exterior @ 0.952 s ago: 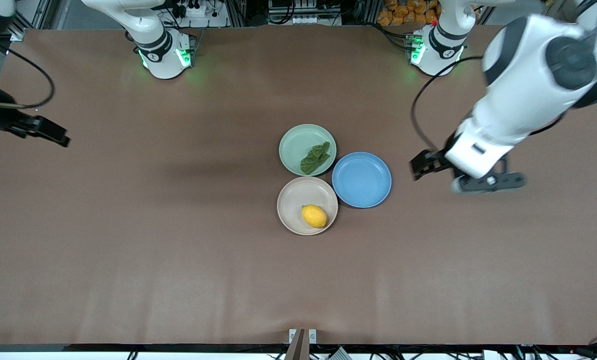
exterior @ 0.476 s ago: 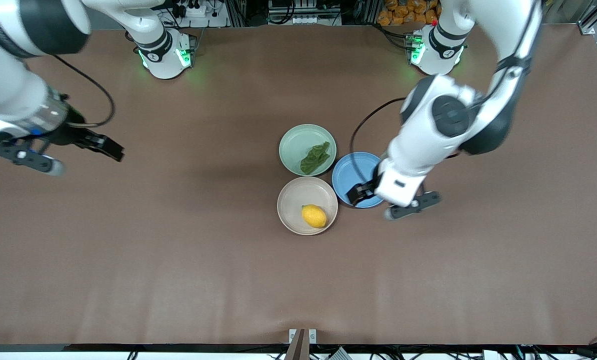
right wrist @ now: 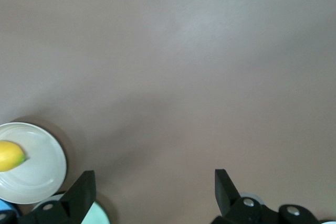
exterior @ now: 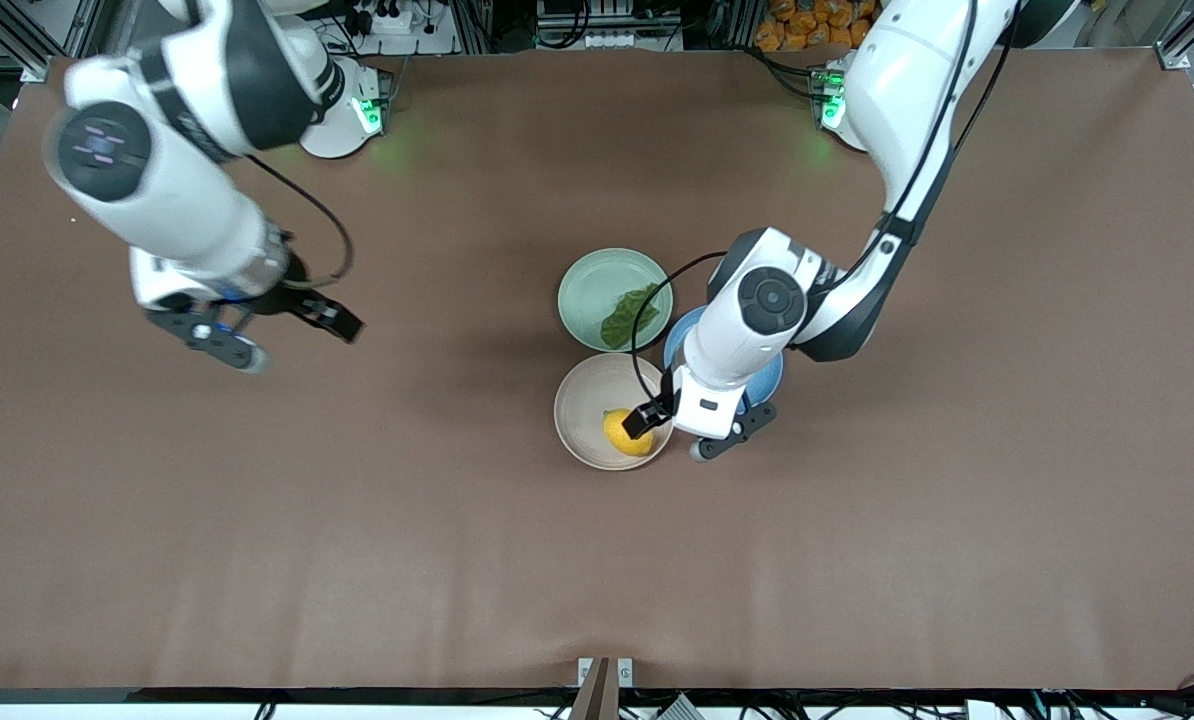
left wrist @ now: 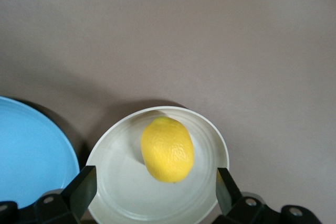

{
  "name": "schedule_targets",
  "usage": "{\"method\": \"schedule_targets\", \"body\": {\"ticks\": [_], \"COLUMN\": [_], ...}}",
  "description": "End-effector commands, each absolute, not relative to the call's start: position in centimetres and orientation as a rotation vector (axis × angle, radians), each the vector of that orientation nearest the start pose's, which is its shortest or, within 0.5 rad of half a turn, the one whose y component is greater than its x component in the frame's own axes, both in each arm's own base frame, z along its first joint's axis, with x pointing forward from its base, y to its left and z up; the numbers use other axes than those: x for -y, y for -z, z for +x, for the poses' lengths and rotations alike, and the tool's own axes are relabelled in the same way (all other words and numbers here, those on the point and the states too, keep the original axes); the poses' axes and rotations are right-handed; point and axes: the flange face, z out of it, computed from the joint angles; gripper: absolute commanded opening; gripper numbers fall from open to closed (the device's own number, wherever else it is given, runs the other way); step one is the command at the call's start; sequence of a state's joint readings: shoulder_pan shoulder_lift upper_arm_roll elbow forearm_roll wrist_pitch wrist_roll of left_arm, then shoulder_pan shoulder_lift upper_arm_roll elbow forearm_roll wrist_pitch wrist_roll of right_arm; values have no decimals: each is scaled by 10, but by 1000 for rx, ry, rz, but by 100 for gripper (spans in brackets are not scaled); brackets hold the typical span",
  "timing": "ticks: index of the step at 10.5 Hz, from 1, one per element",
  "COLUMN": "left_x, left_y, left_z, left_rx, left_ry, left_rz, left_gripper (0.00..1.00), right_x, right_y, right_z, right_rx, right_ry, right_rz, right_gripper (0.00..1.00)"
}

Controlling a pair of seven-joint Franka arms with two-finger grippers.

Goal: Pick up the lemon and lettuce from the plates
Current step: 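Grasp the lemon with the left gripper while the right gripper reaches lettuce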

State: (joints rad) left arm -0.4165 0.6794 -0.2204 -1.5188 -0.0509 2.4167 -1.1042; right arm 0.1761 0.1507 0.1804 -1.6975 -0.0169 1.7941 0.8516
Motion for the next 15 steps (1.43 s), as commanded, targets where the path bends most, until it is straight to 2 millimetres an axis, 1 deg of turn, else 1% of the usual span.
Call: {"method": "schedule_targets", "body": {"ticks": [1,2,3,4,5,8,9,10,12,13,14,15], "left_x": [420,425,426,438,446,448,448,448,448,447,447,446], "left_y": [-267,-256,-244,-237,-228,-210,-205,-199,-198,-196,-191,-191], "left_z": [610,608,611,609,605,601,600,599,600,600,599,600], "left_rx": [1105,1118,1161,1211,1217,1241,1233,1224,1218,1218,1213,1224], "left_ry": [34,36,28,12,-3,-28,-35,-41,-38,-40,-45,-45], "left_rz": [-3291,-3293,-3290,-3286,-3283,-3262,-3260,-3259,-3263,-3261,-3258,-3254], "left_gripper": [100,100,100,100,100,100,100,100,100,91,77,61], "right_x": [-267,-287,-309,-329,-354,-411,-426,-436,-459,-467,-480,-488], "right_y": [-450,-430,-410,-393,-373,-319,-300,-286,-273,-268,-263,-257], "right_z": [569,567,563,558,549,526,518,512,496,489,477,468], "right_rx": [-913,-958,-990,-1025,-1050,-1147,-1169,-1170,-1096,-1054,-1003,-959], "right_ry": [-76,-89,-100,-110,-125,-139,-117,-110,-94,-71,-76,-76], "right_rz": [-3016,-3003,-2993,-2983,-2978,-2980,-2990,-2993,-3006,-3028,-3048,-3070], "right_gripper": [100,100,100,100,100,100,100,100,100,100,100,100]}}
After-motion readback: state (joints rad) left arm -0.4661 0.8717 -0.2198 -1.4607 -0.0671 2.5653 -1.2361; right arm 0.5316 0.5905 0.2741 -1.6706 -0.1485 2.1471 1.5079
